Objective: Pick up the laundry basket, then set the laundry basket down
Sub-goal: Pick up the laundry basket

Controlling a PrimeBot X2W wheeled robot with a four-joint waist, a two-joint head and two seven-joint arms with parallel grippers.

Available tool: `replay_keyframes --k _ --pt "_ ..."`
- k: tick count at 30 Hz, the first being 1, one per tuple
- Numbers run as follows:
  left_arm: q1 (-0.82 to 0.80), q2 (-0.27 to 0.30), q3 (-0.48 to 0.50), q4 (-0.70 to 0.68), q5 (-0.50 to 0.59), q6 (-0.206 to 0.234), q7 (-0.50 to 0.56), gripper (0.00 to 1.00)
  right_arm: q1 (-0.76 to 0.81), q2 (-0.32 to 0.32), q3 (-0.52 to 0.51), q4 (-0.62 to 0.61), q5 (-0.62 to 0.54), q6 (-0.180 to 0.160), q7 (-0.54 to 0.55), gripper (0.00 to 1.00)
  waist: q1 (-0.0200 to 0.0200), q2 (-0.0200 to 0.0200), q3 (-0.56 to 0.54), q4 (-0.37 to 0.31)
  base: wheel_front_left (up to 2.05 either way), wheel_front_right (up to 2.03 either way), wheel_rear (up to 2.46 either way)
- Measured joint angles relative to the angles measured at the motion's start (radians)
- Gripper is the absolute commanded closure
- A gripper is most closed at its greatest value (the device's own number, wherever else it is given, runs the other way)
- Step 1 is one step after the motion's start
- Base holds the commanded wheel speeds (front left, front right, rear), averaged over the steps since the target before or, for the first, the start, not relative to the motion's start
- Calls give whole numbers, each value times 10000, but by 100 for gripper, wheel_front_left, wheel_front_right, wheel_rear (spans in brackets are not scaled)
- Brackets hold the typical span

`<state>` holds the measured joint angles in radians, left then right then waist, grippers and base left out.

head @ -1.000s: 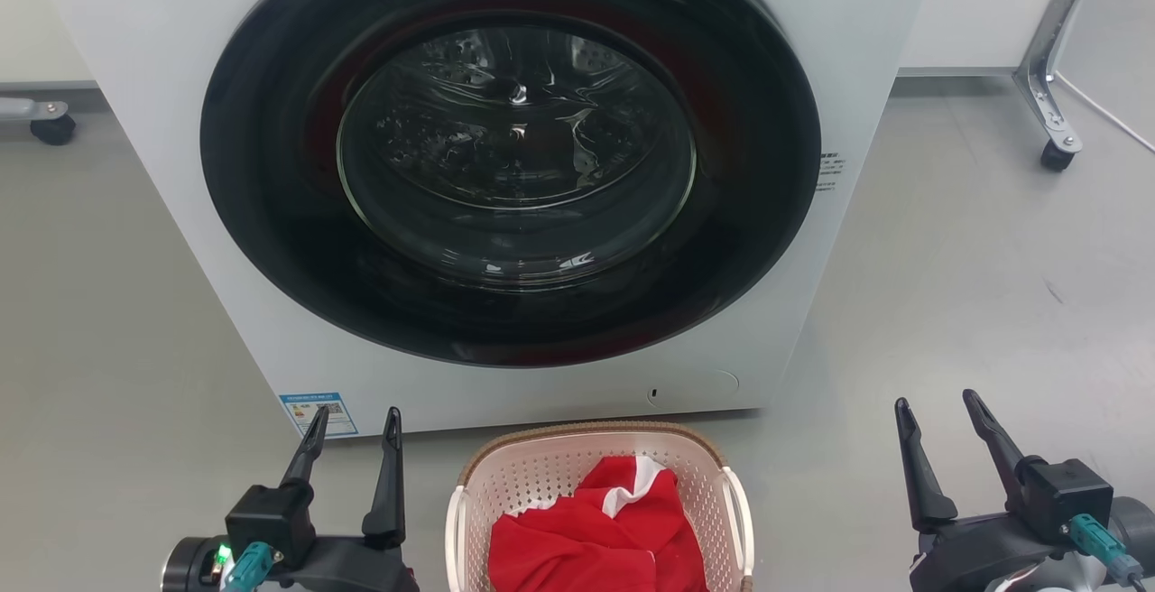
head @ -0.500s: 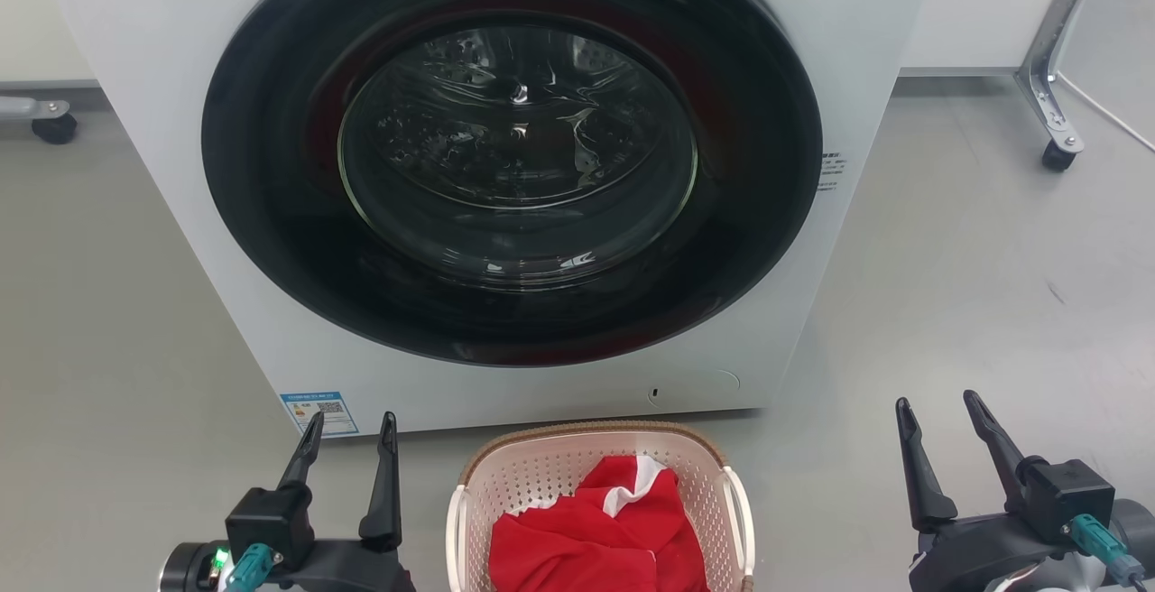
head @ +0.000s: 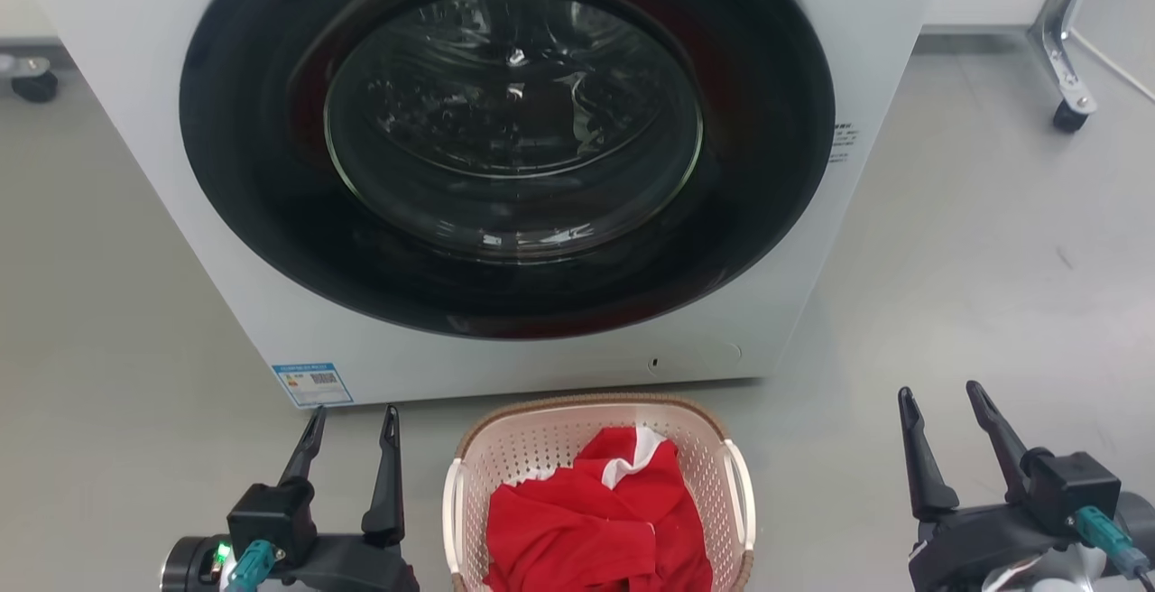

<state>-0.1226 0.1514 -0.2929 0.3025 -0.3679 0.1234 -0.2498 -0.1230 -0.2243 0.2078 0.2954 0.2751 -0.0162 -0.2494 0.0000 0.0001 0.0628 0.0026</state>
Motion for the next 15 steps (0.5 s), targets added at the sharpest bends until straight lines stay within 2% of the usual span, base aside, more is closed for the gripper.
replay_keyframes --k 15 --pt "-973 -148 -12 -228 15 0 52 0 -849 102 -84 -171 -4 77 -2 0 0 0 1479 2 0 0 0"
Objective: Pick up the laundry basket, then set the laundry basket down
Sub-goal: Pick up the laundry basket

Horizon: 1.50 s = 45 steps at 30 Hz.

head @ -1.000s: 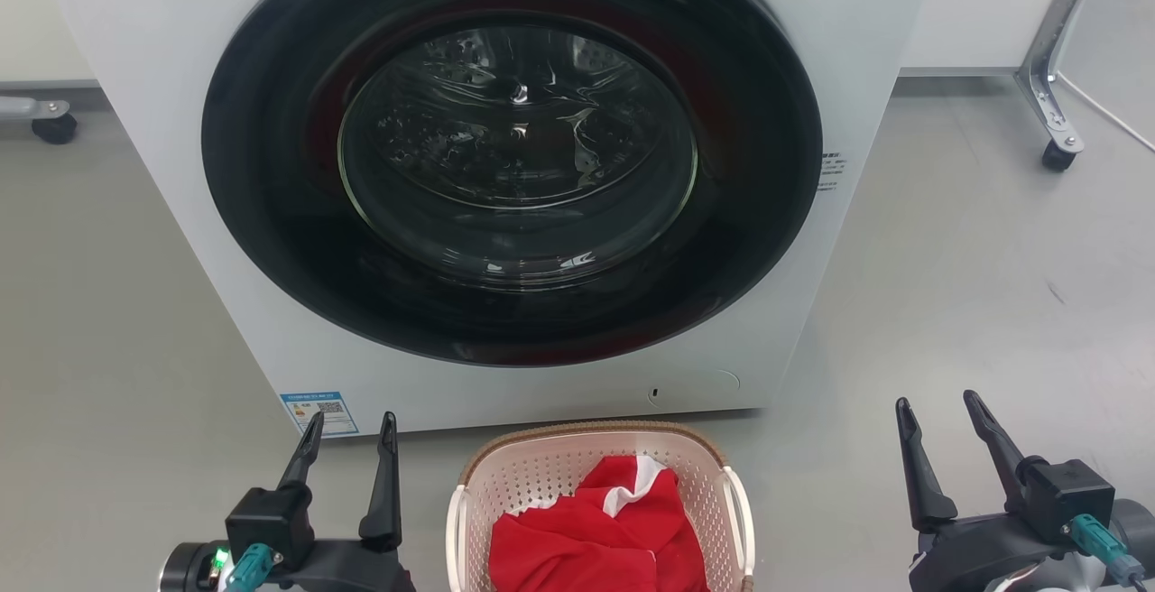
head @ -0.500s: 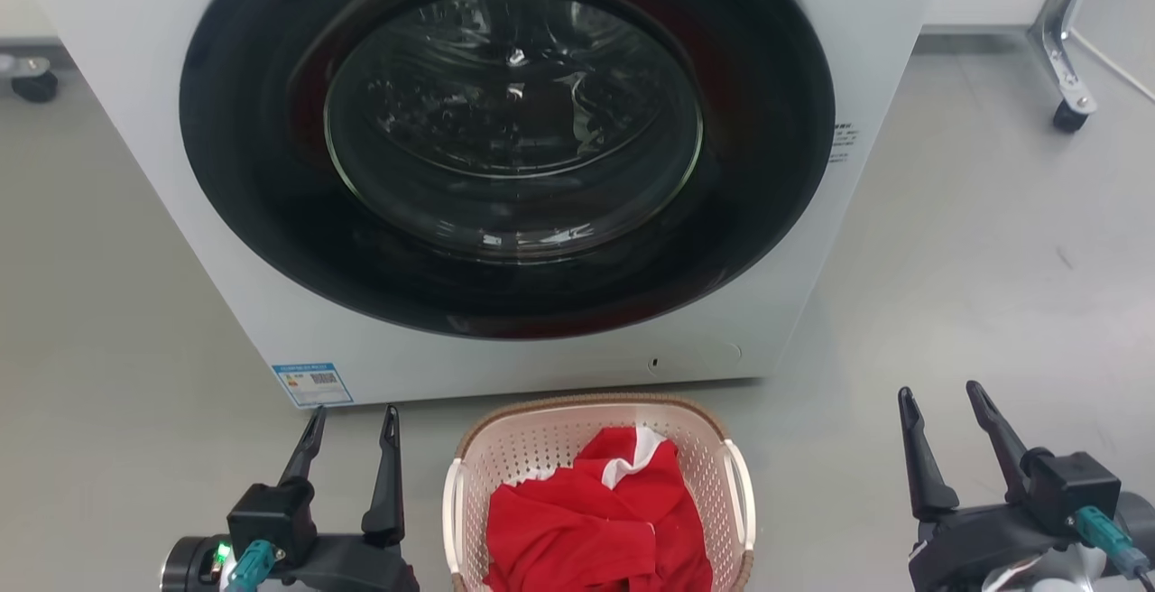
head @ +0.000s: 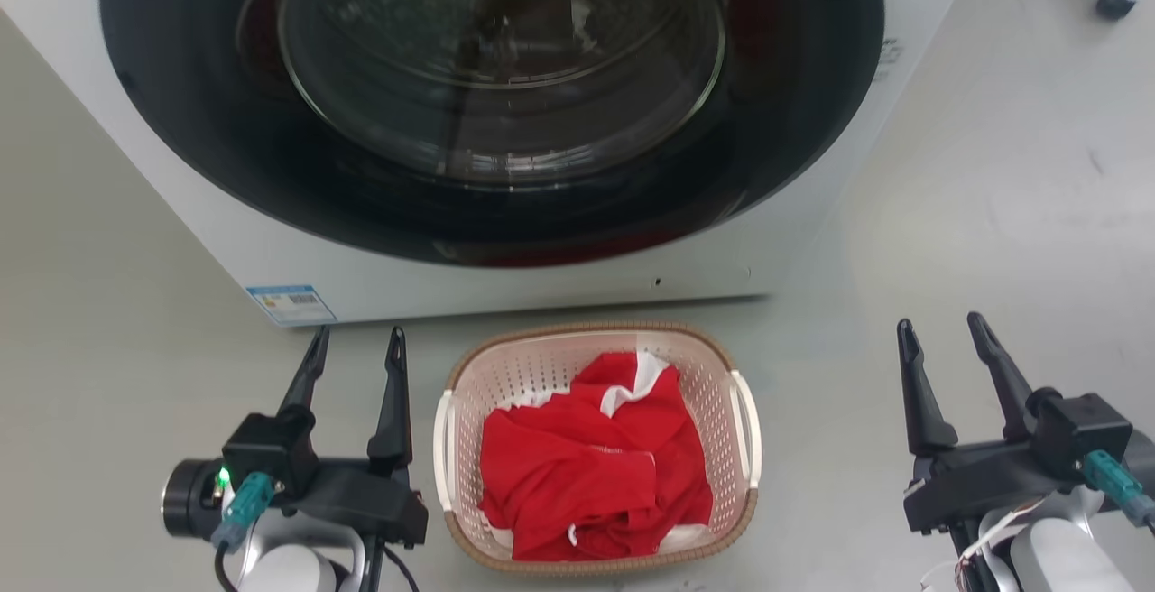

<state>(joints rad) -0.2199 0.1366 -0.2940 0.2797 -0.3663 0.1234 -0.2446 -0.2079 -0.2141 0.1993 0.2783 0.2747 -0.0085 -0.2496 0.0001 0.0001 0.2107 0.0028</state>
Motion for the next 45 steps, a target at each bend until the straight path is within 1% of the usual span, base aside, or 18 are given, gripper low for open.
replay_keyframes --k 7,9,15,18,19,22,25,26,35,43,45 --pt "-615 -90 6 -48 52 0 65 0 -639 35 -38 4 -21 19 -21 0 1 0 956 -2 0 0 0" --pt "-794 -92 19 -42 59 0 98 0 -828 42 -42 10 -29 84 -31 0 1 0 1241 -4 0 0 0" --pt "-1508 -109 84 12 59 -4 161 0 -1522 77 -71 81 -44 102 -42 0 1 0 2249 -5 0 0 0" --pt "-1793 -111 119 119 54 -21 242 0 -1831 81 -105 188 -46 176 -42 0 0 1 2673 -4 0 0 0" --pt "-1893 -113 134 180 46 -98 245 0 -1939 90 -107 228 -58 176 -42 0 1 1 2813 -4 0 0 0" --pt "-2181 -117 136 378 2 -115 384 0 -2220 140 -100 360 -115 194 -44 0 0 1 3209 -3 0 0 0" --pt "-2553 -130 130 694 -75 -347 589 0 -2513 180 -79 593 -115 259 -44 0 1 1 3577 -1 0 0 0" --pt "-2676 -140 121 792 -104 -360 602 0 -2623 184 -65 667 -117 267 -44 0 1 1 3690 1 0 0 0" --pt "-3680 -192 27 2265 -435 -763 1335 0 -3709 364 215 1994 -190 585 -69 0 0 1 4437 -4 0 0 0" --pt "-4599 -284 -71 3641 -550 -1160 1929 0 -4616 543 472 3428 -184 857 31 0 -1 0 4535 -83 0 0 0" --pt "-4816 -314 -82 3973 -554 -1175 2082 0 -4818 581 548 3802 -173 928 117 0 -1 0 4527 -101 0 0 0"
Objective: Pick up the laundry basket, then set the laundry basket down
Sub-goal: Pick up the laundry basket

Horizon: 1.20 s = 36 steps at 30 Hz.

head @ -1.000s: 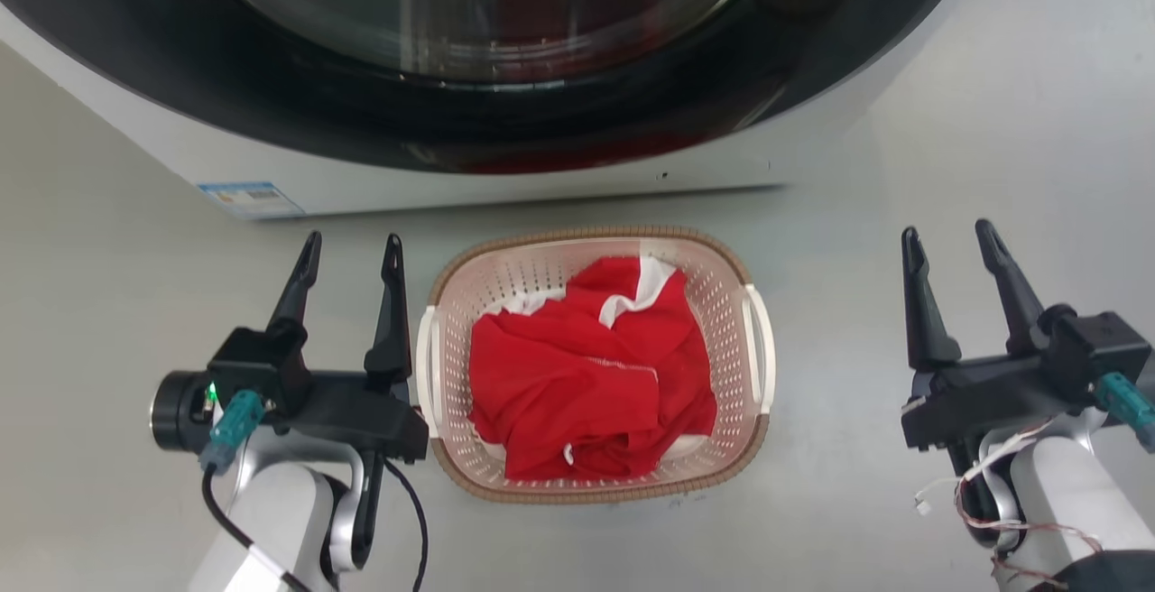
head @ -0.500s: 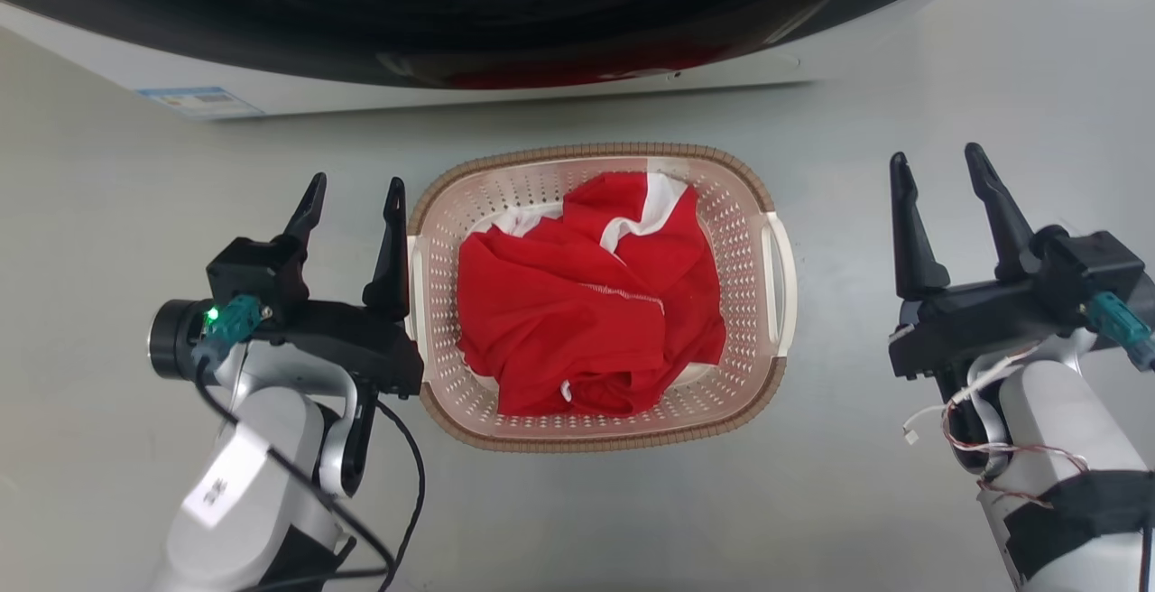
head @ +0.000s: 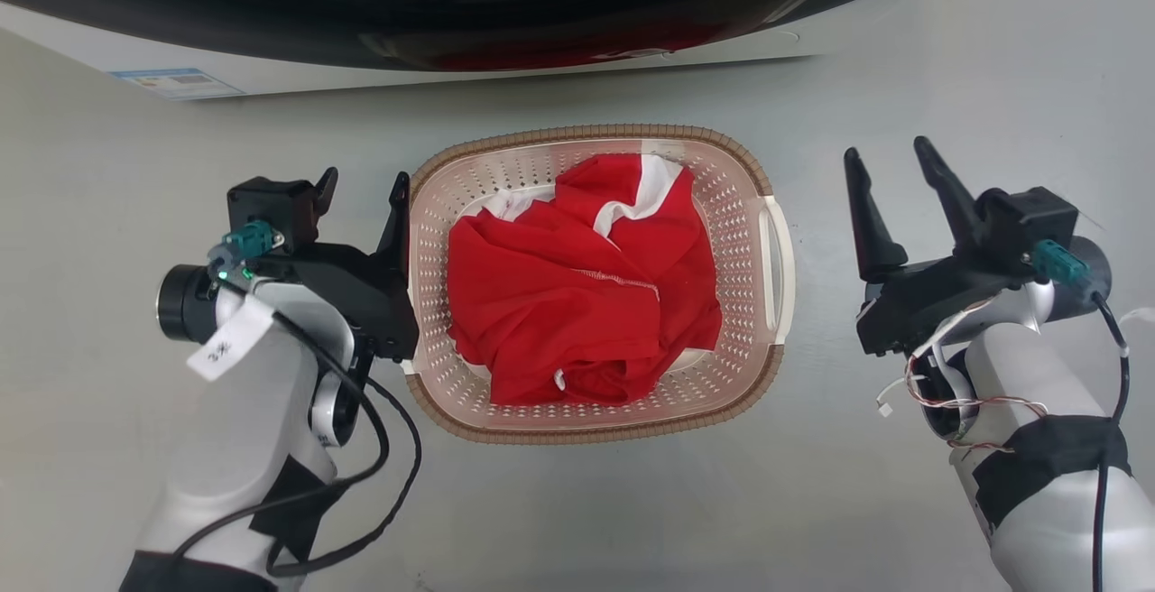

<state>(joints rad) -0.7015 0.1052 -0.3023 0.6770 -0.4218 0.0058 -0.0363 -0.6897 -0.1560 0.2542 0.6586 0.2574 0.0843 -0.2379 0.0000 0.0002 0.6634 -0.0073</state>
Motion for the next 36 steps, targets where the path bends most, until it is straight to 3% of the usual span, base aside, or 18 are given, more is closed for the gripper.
replay_keyframes --k 15,36 --pt "-709 -284 -56 2247 -247 -506 700 0 -755 336 502 2316 301 305 625 0 0 0 257 -3 0 0 0" --pt "-1495 -424 -217 3611 -362 -861 610 0 -1735 729 1020 3590 782 391 840 0 0 -1 1476 5 0 0 0"
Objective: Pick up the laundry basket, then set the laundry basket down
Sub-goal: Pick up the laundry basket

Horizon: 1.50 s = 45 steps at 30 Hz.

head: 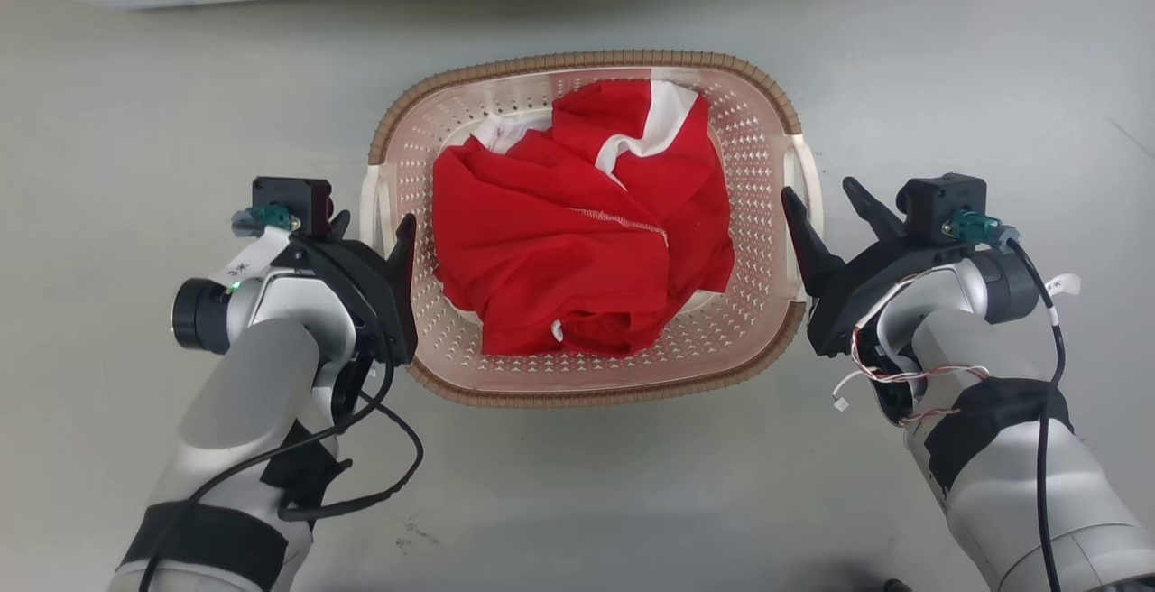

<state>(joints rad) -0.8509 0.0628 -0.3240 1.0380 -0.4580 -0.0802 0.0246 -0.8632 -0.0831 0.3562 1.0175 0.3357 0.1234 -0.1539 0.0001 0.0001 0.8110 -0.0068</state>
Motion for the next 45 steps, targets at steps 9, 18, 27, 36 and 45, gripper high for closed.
replay_keyframes --k 9,18,27,36,45 --pt "-379 -40 -6 370 -90 -88 -104 0 -337 21 278 236 115 0 -75 0 0 0 450 -6 0 0 0" --pt "-583 -92 -15 853 -196 -171 -265 100 -519 36 533 468 414 0 -249 100 0 -2 600 -16 0 0 0" --pt "-853 -207 -36 1216 -257 -257 -278 100 -658 134 759 679 621 79 -410 100 0 -2 626 -21 0 0 0" --pt "-847 -297 -48 1708 -357 -334 -276 100 -681 159 1058 951 941 79 -460 100 0 -1 229 -16 0 0 0" --pt "-831 -337 -52 2065 -489 -357 -4 100 -597 182 1463 1195 1243 79 -410 100 0 -2 -476 -39 0 0 0"
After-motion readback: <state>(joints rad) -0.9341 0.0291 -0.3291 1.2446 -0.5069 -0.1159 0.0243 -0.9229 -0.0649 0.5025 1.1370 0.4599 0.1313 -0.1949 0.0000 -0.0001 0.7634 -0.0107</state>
